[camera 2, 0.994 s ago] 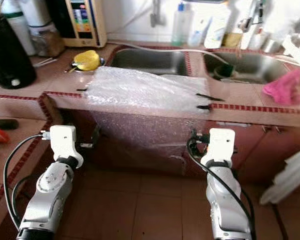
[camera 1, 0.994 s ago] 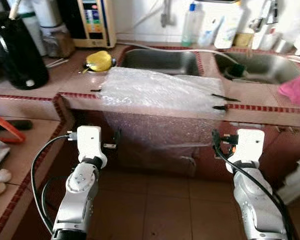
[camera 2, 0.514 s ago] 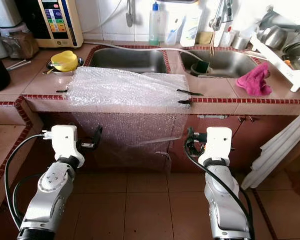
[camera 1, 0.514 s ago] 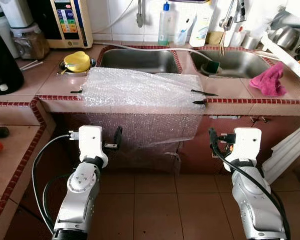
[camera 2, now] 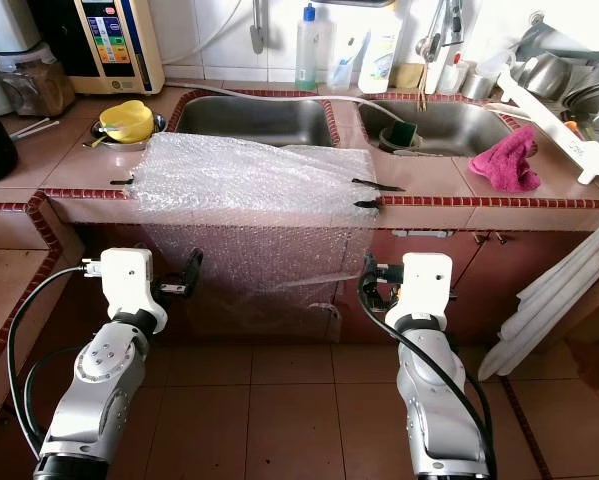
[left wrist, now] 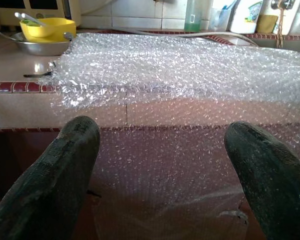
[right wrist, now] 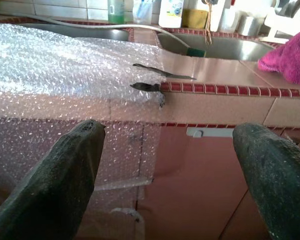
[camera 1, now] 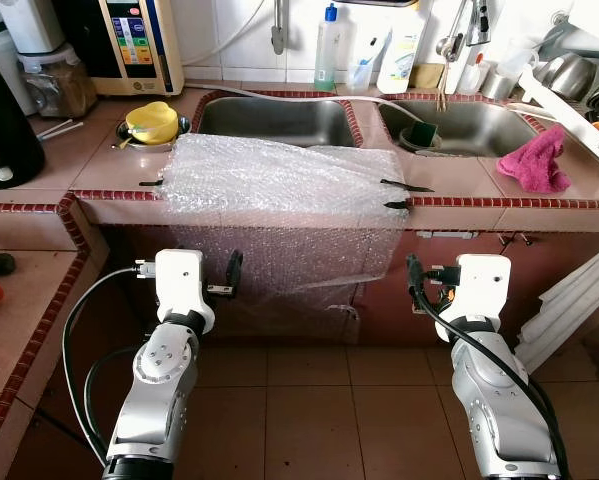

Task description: Kitchen organization

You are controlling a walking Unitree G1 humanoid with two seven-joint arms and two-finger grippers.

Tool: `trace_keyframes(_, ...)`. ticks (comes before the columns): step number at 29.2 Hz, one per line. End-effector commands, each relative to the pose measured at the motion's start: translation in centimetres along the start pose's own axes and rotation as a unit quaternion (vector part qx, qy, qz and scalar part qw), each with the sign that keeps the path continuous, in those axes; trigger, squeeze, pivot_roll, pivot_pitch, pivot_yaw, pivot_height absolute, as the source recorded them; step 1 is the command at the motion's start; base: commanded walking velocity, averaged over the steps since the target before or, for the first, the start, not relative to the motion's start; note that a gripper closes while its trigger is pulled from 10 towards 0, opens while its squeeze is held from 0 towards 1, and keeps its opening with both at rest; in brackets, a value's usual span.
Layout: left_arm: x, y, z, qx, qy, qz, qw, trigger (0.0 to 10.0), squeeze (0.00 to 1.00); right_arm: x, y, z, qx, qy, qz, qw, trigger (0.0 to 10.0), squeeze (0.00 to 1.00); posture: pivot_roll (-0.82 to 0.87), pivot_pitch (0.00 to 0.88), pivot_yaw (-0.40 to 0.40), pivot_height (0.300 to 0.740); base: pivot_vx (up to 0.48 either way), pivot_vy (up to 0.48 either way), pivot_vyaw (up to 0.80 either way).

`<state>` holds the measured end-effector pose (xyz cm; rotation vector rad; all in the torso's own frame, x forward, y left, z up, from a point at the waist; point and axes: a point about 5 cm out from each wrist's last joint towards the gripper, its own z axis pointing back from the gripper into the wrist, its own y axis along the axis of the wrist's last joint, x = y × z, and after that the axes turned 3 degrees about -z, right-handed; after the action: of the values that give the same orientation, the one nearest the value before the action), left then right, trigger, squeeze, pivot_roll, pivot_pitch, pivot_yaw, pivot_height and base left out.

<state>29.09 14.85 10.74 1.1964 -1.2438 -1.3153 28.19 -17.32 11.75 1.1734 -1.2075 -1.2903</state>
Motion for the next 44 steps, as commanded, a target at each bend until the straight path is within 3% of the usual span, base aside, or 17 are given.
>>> trace_keyframes(1,-0.3,0.7,-0.2,0.012,0.004,-0.006,1.000,10.0,0.00,-0.2,0.7,0.1,0.007,0.019,-0.005,1.000,10.0,0.00,-0.03,0.000,-0.005,0.740,0.000,0.000,0.00)
trace_keyframes(11,-0.8,2.6,-0.3,0.050,0.023,-0.011,0.998,10.0,0.00,-0.7,3.8,0.0,0.087,0.042,0.071,0.993,10.0,0.00,-0.03,0.000,-0.005,0.740,0.000,0.000,0.00)
trace_keyframes(22,-0.6,2.3,-0.1,0.042,0.021,-0.007,0.999,10.0,0.00,-0.6,3.3,-0.3,0.078,0.029,0.060,0.995,10.0,0.00,-0.01,0.000,-0.005,0.740,0.000,0.000,0.55)
trace_keyframes(44,-0.2,2.5,-0.4,0.045,0.011,0.011,0.999,10.0,0.00,-0.8,3.2,-0.4,0.085,0.033,0.049,0.995,10.0,0.00,-0.01,0.000,-0.003,0.740,0.000,0.000,0.00)
